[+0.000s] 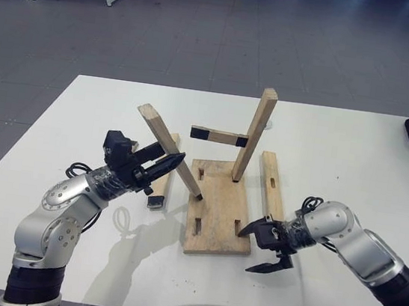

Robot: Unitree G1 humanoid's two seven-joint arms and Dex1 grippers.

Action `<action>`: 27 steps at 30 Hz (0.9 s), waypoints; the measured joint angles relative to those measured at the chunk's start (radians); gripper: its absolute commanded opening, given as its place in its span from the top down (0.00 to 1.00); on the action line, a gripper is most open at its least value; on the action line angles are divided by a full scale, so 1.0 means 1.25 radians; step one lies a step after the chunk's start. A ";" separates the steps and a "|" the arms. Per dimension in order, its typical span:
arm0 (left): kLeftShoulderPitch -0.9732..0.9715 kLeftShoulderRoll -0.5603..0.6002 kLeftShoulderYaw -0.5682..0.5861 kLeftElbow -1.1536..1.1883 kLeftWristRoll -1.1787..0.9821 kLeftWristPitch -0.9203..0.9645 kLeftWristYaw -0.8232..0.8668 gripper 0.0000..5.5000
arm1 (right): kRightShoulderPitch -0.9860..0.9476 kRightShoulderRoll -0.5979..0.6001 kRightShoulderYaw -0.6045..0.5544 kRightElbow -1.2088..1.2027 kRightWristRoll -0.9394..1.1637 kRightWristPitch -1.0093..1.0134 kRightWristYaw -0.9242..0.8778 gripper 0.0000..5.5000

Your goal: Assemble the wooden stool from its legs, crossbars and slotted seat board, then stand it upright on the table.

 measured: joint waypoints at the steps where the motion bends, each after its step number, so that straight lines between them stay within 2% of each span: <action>1: 0.000 0.000 0.000 0.000 0.000 0.000 0.000 0.63 | -0.005 0.006 0.006 0.005 -0.002 0.000 0.000 0.27; 4: 0.000 0.000 0.000 0.000 0.000 0.000 -0.001 0.63 | -0.010 0.003 0.013 0.000 -0.021 -0.008 0.007 0.27; 12: 0.000 0.000 0.003 0.012 0.002 -0.029 -0.021 0.63 | 0.012 -0.106 -0.013 -0.029 -0.021 -0.053 0.091 0.27; 20: 0.002 0.011 -0.031 0.053 0.048 -0.109 -0.100 0.63 | 0.014 -0.112 -0.026 -0.019 -0.009 -0.060 0.122 0.27; 27: -0.049 0.047 -0.065 0.109 0.046 -0.093 -0.162 0.63 | 0.015 -0.123 -0.030 -0.016 0.009 -0.035 0.147 0.27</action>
